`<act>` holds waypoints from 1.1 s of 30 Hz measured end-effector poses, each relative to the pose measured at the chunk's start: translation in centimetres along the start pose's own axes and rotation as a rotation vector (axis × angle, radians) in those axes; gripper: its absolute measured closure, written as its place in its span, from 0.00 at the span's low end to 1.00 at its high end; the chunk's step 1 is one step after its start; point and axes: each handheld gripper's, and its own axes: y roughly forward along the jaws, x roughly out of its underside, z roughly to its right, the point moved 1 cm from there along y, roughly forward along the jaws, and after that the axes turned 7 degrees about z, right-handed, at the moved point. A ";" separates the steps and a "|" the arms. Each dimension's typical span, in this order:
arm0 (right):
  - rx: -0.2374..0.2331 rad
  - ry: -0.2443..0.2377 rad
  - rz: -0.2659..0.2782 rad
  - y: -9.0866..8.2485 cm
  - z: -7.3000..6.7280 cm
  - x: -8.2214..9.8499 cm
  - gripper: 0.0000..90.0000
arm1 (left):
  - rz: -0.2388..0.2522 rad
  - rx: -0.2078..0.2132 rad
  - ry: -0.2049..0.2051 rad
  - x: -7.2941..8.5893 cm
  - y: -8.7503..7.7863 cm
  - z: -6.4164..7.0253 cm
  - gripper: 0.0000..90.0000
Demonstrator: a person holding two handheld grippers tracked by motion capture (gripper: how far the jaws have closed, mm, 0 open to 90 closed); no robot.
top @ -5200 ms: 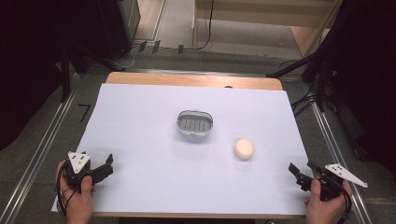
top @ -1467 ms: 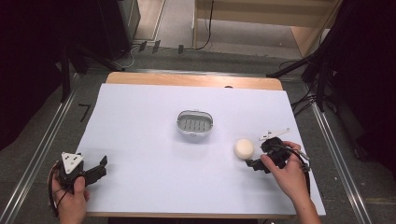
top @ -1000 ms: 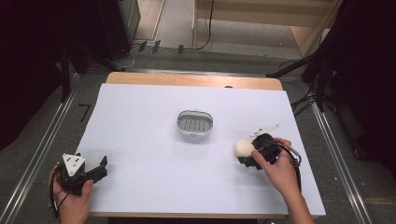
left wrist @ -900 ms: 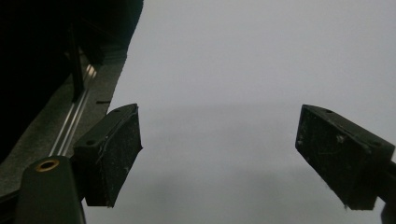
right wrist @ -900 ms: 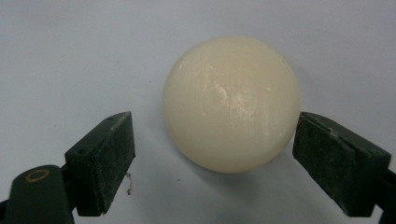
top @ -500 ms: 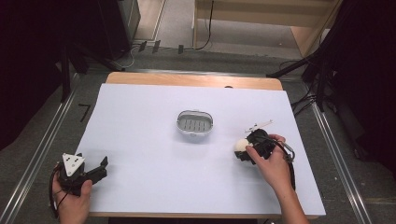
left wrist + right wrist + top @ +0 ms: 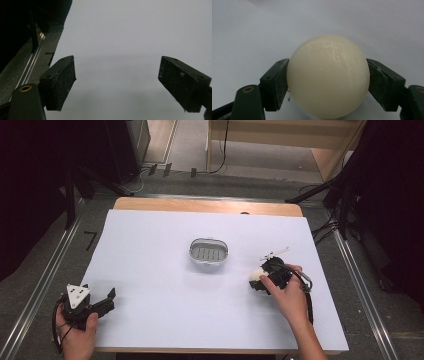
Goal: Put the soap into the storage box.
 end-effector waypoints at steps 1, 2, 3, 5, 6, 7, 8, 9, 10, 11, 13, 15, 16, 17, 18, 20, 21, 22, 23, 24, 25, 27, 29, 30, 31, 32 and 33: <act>-0.004 0.003 0.002 0.0 0.0 0.0 0.27 | 0.000 0.000 0.000 0.0 0.0 0.0 0.17; -0.007 -0.001 0.003 0.0 0.1 -0.1 0.27 | -0.001 0.001 0.000 0.0 0.0 0.0 0.17; -0.010 0.005 0.004 -0.1 0.1 -0.2 0.28 | -0.001 0.002 -0.001 0.0 0.0 0.0 0.17; -0.011 0.005 0.016 -0.3 0.3 -0.4 0.28 | -0.001 0.004 -0.001 0.0 0.0 0.0 0.17; -0.007 0.006 0.018 -0.4 0.2 -0.5 0.28 | -0.001 0.003 0.000 0.0 0.0 0.0 0.17; -0.009 -0.003 0.019 -0.5 0.2 -0.7 0.28 | -0.002 0.003 -0.001 0.0 0.0 0.0 0.17; -0.009 -0.006 0.013 -0.6 0.1 -0.8 0.28 | -0.002 0.004 -0.001 0.0 0.0 0.0 0.17; -0.012 -0.008 0.014 -0.6 0.0 -0.9 0.28 | -0.002 0.004 -0.002 0.0 0.0 0.0 0.17; -0.016 -0.008 0.016 -0.7 -0.1 -1.1 0.28 | -0.002 0.004 -0.003 0.0 0.0 0.0 0.17; -0.019 -0.013 0.016 -0.8 -0.1 -1.2 0.28 | -0.002 0.003 -0.003 0.0 0.0 0.0 0.17; -0.028 -0.018 0.022 -1.0 -0.3 -1.5 0.28 | -0.001 0.001 -0.005 0.0 0.0 0.0 0.17; -0.034 -0.025 0.022 -1.2 -0.6 -1.8 0.28 | -0.001 0.002 -0.005 0.0 0.0 0.0 0.17; -0.034 -0.041 0.021 -1.3 -0.7 -2.0 0.28 | -0.001 0.002 -0.005 0.0 0.0 0.0 0.17; -0.034 -0.058 0.018 -1.3 -0.8 -2.1 0.28 | -0.001 0.002 -0.006 0.0 0.0 0.0 0.17; -0.037 -0.058 0.015 -1.4 -1.0 -2.3 0.28 | 0.000 0.004 -0.008 0.0 0.0 0.0 0.17; -0.051 -0.055 0.016 -1.6 -1.2 -2.6 0.28 | -0.001 0.006 -0.007 0.0 0.0 0.0 0.17; -0.055 -0.058 0.018 -1.6 -1.3 -2.8 0.28 | -0.002 0.006 -0.007 0.0 0.0 0.0 0.17; -0.052 -0.061 0.018 -1.7 -1.4 -2.9 0.28 | 0.000 0.006 -0.008 0.0 0.0 0.0 0.17; -0.049 -0.067 0.019 -1.7 -1.5 -3.1 0.28 | 0.001 0.005 -0.007 0.0 0.0 0.0 0.17; -0.049 -0.073 0.018 -1.8 -1.6 -3.3 0.28 | 0.001 0.006 -0.009 0.0 0.0 0.0 0.17; -0.051 -0.072 0.019 -1.8 -1.7 -3.4 0.28 | 0.000 0.006 -0.009 0.0 0.0 0.0 0.17; -0.056 -0.074 0.021 -1.9 -1.9 -3.7 0.28 | 0.000 0.005 -0.010 0.0 0.0 0.0 0.17; -0.056 -0.074 0.023 -1.9 -2.0 -4.0 0.28 | -0.002 0.006 -0.006 0.0 0.0 0.0 0.17; -0.062 -0.075 0.023 -2.0 -2.0 -4.1 0.28 | -0.002 0.005 -0.004 0.0 0.0 0.0 0.17; -0.062 -0.074 0.021 -2.0 -2.1 -4.3 0.28 | -0.003 0.003 -0.004 0.0 0.0 0.0 0.17; -0.063 -0.076 0.025 -2.0 -2.1 -4.4 0.28 | -0.002 0.004 -0.005 0.0 0.0 0.0 0.17; -0.067 -0.079 0.023 -2.0 -2.2 -4.5 0.28 | -0.002 0.005 -0.008 0.0 0.0 0.0 0.17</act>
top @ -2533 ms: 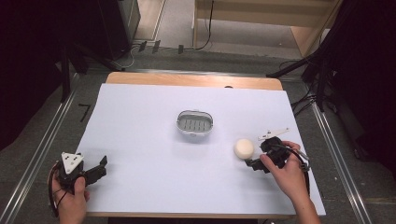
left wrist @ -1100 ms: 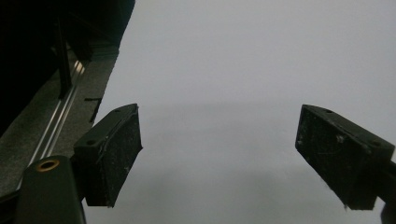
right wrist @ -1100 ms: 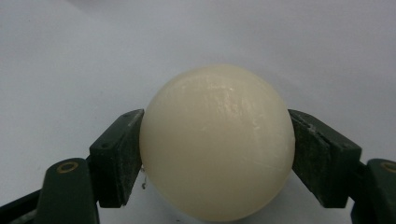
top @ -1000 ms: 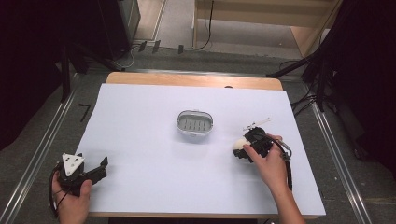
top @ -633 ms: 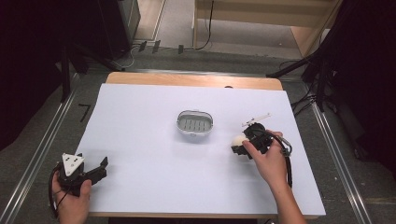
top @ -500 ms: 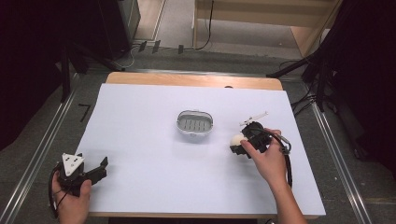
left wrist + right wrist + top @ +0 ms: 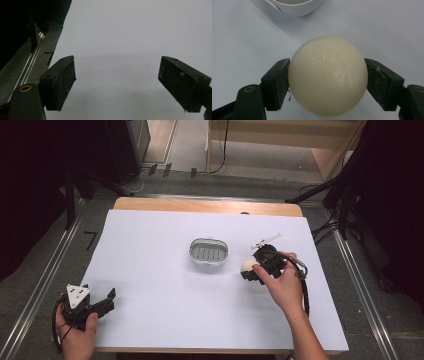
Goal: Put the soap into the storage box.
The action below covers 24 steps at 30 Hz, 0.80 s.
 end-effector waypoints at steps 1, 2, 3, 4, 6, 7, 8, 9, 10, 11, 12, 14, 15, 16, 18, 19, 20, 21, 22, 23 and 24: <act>-0.005 0.001 0.000 0.0 -0.1 -0.1 0.28 | 0.000 0.000 0.000 0.0 0.0 0.0 0.17; -0.008 0.003 0.003 0.0 -0.1 -0.3 0.28 | -0.002 0.000 0.002 0.0 0.0 0.0 0.17; -0.004 -0.002 0.003 0.0 -0.2 -0.4 0.28 | -0.002 0.000 0.004 0.0 0.0 0.0 0.17; 0.000 -0.002 0.001 0.1 -0.3 -0.5 0.28 | -0.003 -0.001 0.005 0.0 0.0 0.0 0.17; -0.001 -0.009 -0.002 0.2 -0.4 -0.8 0.28 | -0.002 0.000 0.005 0.0 0.0 0.0 0.17; -0.003 -0.009 -0.002 0.2 -0.5 -0.9 0.28 | -0.002 -0.001 0.004 0.0 0.0 0.0 0.17; -0.005 -0.011 0.000 0.2 -0.6 -1.1 0.28 | -0.003 -0.002 0.004 0.0 0.0 0.0 0.17; -0.009 -0.011 0.005 0.2 -0.6 -1.2 0.28 | -0.004 -0.002 0.004 0.0 0.1 0.1 0.17; -0.009 -0.011 0.001 0.2 -0.7 -1.3 0.28 | -0.004 -0.002 0.005 0.0 0.1 0.1 0.17; -0.011 -0.013 0.005 0.2 -0.8 -1.4 0.28 | -0.004 -0.001 0.005 0.0 0.1 0.1 0.17; -0.008 -0.014 0.000 0.2 -0.8 -1.6 0.28 | -0.003 -0.001 0.004 0.0 0.1 0.1 0.17; -0.010 -0.019 0.004 0.2 -0.9 -1.9 0.28 | -0.004 -0.003 0.004 0.0 0.1 0.0 0.17; -0.012 -0.016 0.008 0.2 -1.0 -2.0 0.28 | -0.002 -0.001 0.004 0.0 0.1 0.0 0.17; -0.013 -0.021 0.004 0.1 -1.0 -2.2 0.28 | -0.002 -0.002 0.004 0.0 0.1 0.1 0.17; -0.013 -0.020 0.009 0.1 -1.2 -2.4 0.28 | -0.004 -0.002 0.005 0.0 0.1 0.1 0.17; -0.013 -0.021 0.011 0.0 -1.3 -2.6 0.28 | -0.004 -0.002 0.005 0.0 0.1 0.1 0.17; -0.013 -0.024 0.010 0.0 -1.3 -2.7 0.28 | -0.003 -0.002 0.004 0.0 0.1 0.1 0.17; -0.012 -0.029 0.009 0.1 -1.4 -2.8 0.28 | -0.002 -0.003 0.003 0.0 0.1 0.1 0.17; -0.014 -0.027 0.007 0.1 -1.5 -2.9 0.28 | -0.003 -0.003 0.004 0.0 0.1 0.1 0.17; -0.013 -0.031 0.008 0.1 -1.6 -3.1 0.28 | -0.003 -0.004 0.004 0.0 0.1 0.1 0.17; -0.014 -0.031 0.009 0.2 -1.6 -3.2 0.28 | -0.002 -0.003 0.004 0.0 0.1 0.1 0.17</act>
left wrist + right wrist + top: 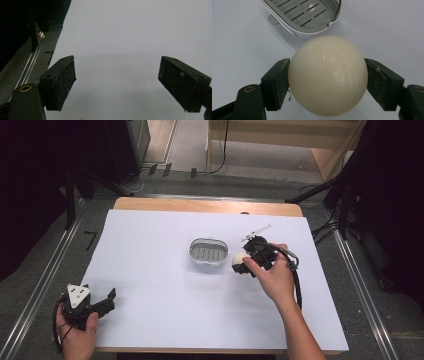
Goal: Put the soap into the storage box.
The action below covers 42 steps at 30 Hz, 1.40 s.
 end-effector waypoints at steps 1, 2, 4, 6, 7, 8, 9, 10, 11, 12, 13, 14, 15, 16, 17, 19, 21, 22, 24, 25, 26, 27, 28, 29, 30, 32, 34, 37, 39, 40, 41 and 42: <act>-0.001 0.001 -0.002 0.0 -0.1 -0.1 0.28 | 0.000 0.000 0.000 0.0 0.0 0.0 0.17; -0.004 -0.002 0.001 0.1 -0.1 -0.2 0.28 | -0.001 0.000 0.000 0.0 0.0 0.0 0.17; -0.005 0.001 0.005 0.1 -0.2 -0.5 0.28 | -0.001 0.000 0.002 0.0 0.0 0.0 0.17; -0.006 -0.004 0.003 0.2 -0.3 -0.7 0.28 | -0.002 0.000 0.002 0.0 0.0 0.0 0.17; -0.006 -0.004 0.003 0.2 -0.3 -0.7 0.28 | -0.002 0.000 0.002 0.0 0.0 0.0 0.17; -0.009 -0.003 0.000 0.3 -0.5 -0.9 0.28 | -0.003 -0.001 0.002 0.0 0.0 0.0 0.17; -0.010 -0.012 0.001 0.4 -0.5 -1.0 0.28 | -0.005 -0.001 0.003 0.0 0.0 0.0 0.17; -0.012 -0.009 -0.002 0.4 -0.6 -1.1 0.28 | -0.004 0.000 0.003 0.0 0.0 0.0 0.17; -0.011 -0.011 -0.002 0.5 -0.6 -1.2 0.28 | -0.005 0.000 0.005 0.0 0.0 0.0 0.17; -0.012 -0.011 -0.005 0.5 -0.7 -1.3 0.28 | -0.004 0.001 0.004 0.0 0.0 0.0 0.17; -0.014 -0.014 -0.003 0.6 -0.8 -1.5 0.28 | -0.005 0.000 0.003 0.0 0.0 0.0 0.17; -0.016 -0.021 0.000 0.6 -0.8 -1.6 0.28 | -0.005 0.000 0.003 0.0 0.0 0.0 0.17; -0.019 -0.014 0.000 0.6 -0.9 -1.8 0.28 | -0.006 0.000 0.004 0.0 0.0 0.0 0.17; -0.020 -0.014 0.000 0.6 -1.0 -1.9 0.28 | -0.006 0.000 0.005 0.0 0.0 0.0 0.17; -0.022 -0.013 0.000 0.6 -1.1 -2.0 0.28 | -0.007 0.000 0.005 0.0 0.0 0.0 0.17; -0.027 -0.012 0.002 0.6 -1.2 -2.3 0.28 | -0.007 0.002 0.007 0.0 0.0 0.0 0.17; -0.025 -0.020 0.003 0.6 -1.4 -2.6 0.28 | -0.008 0.000 0.008 0.0 0.0 0.0 0.17; -0.022 -0.025 -0.002 0.7 -1.4 -2.7 0.28 | -0.008 0.001 0.009 0.0 0.0 0.0 0.17; -0.025 -0.024 -0.001 0.8 -1.6 -2.9 0.28 | -0.008 0.000 0.009 0.0 0.0 0.0 0.17; -0.030 -0.015 -0.003 0.9 -1.6 -3.0 0.28 | -0.008 0.000 0.010 0.0 0.0 0.0 0.17; -0.029 -0.016 -0.003 1.0 -1.7 -3.1 0.28 | -0.008 0.000 0.010 0.0 0.0 0.0 0.17; -0.031 -0.020 -0.004 1.1 -1.7 -3.2 0.28 | -0.008 0.000 0.010 0.0 0.0 0.0 0.17; -0.032 -0.022 -0.006 1.2 -1.7 -3.3 0.28 | -0.008 0.002 0.009 0.0 0.0 0.0 0.17; -0.033 -0.020 -0.006 1.3 -1.8 -3.4 0.28 | -0.008 0.001 0.008 0.0 0.0 0.0 0.17; -0.035 -0.019 -0.009 1.4 -1.9 -3.5 0.28 | -0.010 -0.001 0.009 0.0 0.0 0.0 0.17; -0.037 -0.024 -0.010 1.6 -2.0 -3.8 0.28 | -0.011 -0.002 0.012 0.0 0.0 0.0 0.17; -0.038 -0.024 -0.014 1.7 -2.2 -4.1 0.28 | -0.009 0.000 0.011 0.0 0.0 0.0 0.17; -0.041 -0.026 -0.013 1.9 -2.4 -4.5 0.28 | -0.010 0.000 0.010 0.0 0.0 0.0 0.17; -0.044 -0.026 -0.015 2.1 -2.5 -4.7 0.28 | -0.010 0.000 0.010 0.0 0.0 0.0 0.17; -0.045 -0.030 -0.014 2.2 -2.6 -4.9 0.28 | -0.010 -0.001 0.010 0.0 0.0 0.0 0.17; -0.048 -0.030 -0.016 2.4 -2.7 -5.0 0.28 | -0.010 -0.001 0.010 0.0 0.0 0.0 0.17; -0.048 -0.029 -0.018 2.5 -2.7 -5.1 0.28 | -0.009 0.000 0.009 0.0 0.0 0.0 0.17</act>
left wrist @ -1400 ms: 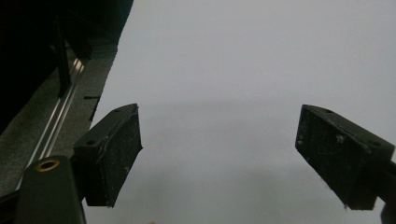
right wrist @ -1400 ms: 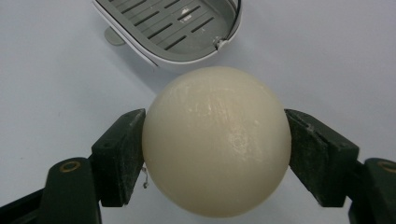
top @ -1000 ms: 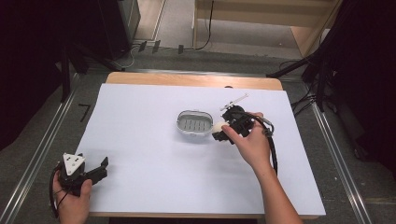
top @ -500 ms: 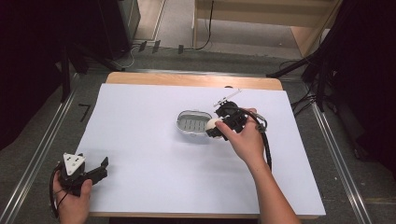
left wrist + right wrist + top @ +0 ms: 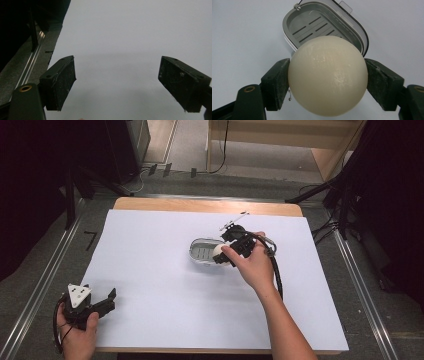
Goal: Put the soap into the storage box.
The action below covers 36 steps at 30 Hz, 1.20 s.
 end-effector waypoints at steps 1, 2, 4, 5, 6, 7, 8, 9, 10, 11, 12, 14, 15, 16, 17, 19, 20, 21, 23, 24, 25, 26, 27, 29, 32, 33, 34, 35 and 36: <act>0.000 0.002 -0.002 0.1 0.0 -0.1 0.28 | 0.000 0.001 0.000 0.0 0.0 0.0 0.17; -0.004 0.000 -0.001 0.3 -0.1 -0.2 0.28 | 0.000 0.001 -0.001 0.0 0.0 0.0 0.17; -0.006 0.005 0.004 0.6 -0.2 -0.4 0.28 | 0.000 0.001 -0.001 0.0 0.0 0.0 0.17; -0.007 0.008 0.001 0.7 -0.3 -0.6 0.28 | 0.000 0.001 -0.001 0.0 0.0 0.0 0.17; -0.009 0.012 0.002 0.9 -0.4 -0.7 0.28 | 0.000 0.001 -0.003 0.0 0.0 0.0 0.17; -0.010 0.009 -0.002 1.0 -0.5 -0.8 0.28 | 0.000 0.001 -0.005 0.0 0.0 0.0 0.17; -0.010 0.007 -0.003 1.2 -0.5 -1.0 0.28 | 0.001 0.000 -0.006 0.0 0.0 0.0 0.17; -0.013 0.010 -0.005 1.4 -0.6 -1.1 0.28 | 0.002 0.000 -0.007 0.0 0.0 0.0 0.17; -0.015 0.013 -0.003 1.5 -0.7 -1.2 0.28 | 0.000 0.001 -0.006 0.0 0.0 0.0 0.17; -0.019 0.017 -0.004 1.6 -0.7 -1.3 0.28 | 0.000 0.001 -0.006 0.0 0.0 0.0 0.17; -0.023 0.016 -0.004 1.8 -0.8 -1.4 0.28 | -0.001 0.001 -0.005 0.0 0.0 0.0 0.17; -0.022 0.015 -0.012 2.1 -0.8 -1.7 0.28 | -0.002 0.002 -0.003 0.0 0.0 0.0 0.17; -0.019 0.017 -0.018 2.3 -0.9 -1.8 0.28 | -0.001 0.002 -0.005 0.0 0.0 0.0 0.17; -0.018 0.018 -0.019 2.5 -0.8 -1.8 0.28 | -0.001 0.001 -0.006 0.0 0.0 0.0 0.17; -0.017 0.028 -0.023 2.7 -0.8 -1.9 0.28 | 0.000 0.001 -0.007 0.0 0.0 0.0 0.17; -0.014 0.032 -0.027 3.0 -0.7 -2.0 0.28 | -0.001 0.001 -0.006 0.0 0.0 0.0 0.17; -0.015 0.034 -0.024 3.1 -0.6 -2.1 0.28 | -0.001 0.001 -0.006 0.0 0.0 0.0 0.17; -0.013 0.035 -0.025 3.2 -0.5 -2.2 0.28 | -0.001 0.001 -0.006 0.0 0.0 0.0 0.17; -0.014 0.045 -0.022 3.4 -0.5 -2.3 0.28 | -0.001 0.002 -0.005 0.0 0.0 0.0 0.17; -0.014 0.046 -0.022 3.5 -0.4 -2.4 0.28 | -0.001 0.002 -0.006 0.0 0.0 0.0 0.17; -0.009 0.053 -0.021 3.5 -0.4 -2.5 0.28 | -0.001 0.002 -0.006 0.0 0.0 0.0 0.17; -0.011 0.054 -0.019 3.5 -0.3 -2.6 0.28 | -0.001 0.002 -0.006 0.0 0.0 0.0 0.17; -0.009 0.055 -0.018 3.6 -0.3 -2.7 0.28 | -0.001 0.001 -0.006 0.0 0.0 0.0 0.17; -0.005 0.063 -0.022 3.7 -0.1 -2.8 0.28 | -0.001 0.002 -0.006 0.0 0.0 0.0 0.17; -0.004 0.067 -0.026 4.0 0.0 -2.9 0.28 | -0.001 0.003 -0.003 0.0 0.0 0.0 0.17; -0.005 0.074 -0.027 4.1 -0.1 -3.0 0.28 | -0.001 0.004 -0.003 0.0 0.0 0.0 0.17; -0.005 0.076 -0.030 4.1 -0.1 -3.1 0.28 | -0.003 0.004 -0.002 0.0 0.0 0.0 0.17; -0.003 0.078 -0.029 4.2 -0.1 -3.1 0.28 | -0.003 0.003 -0.002 0.0 0.0 0.0 0.17; -0.001 0.079 -0.034 4.3 -0.1 -3.2 0.28 | -0.004 0.001 -0.001 0.0 0.0 0.0 0.17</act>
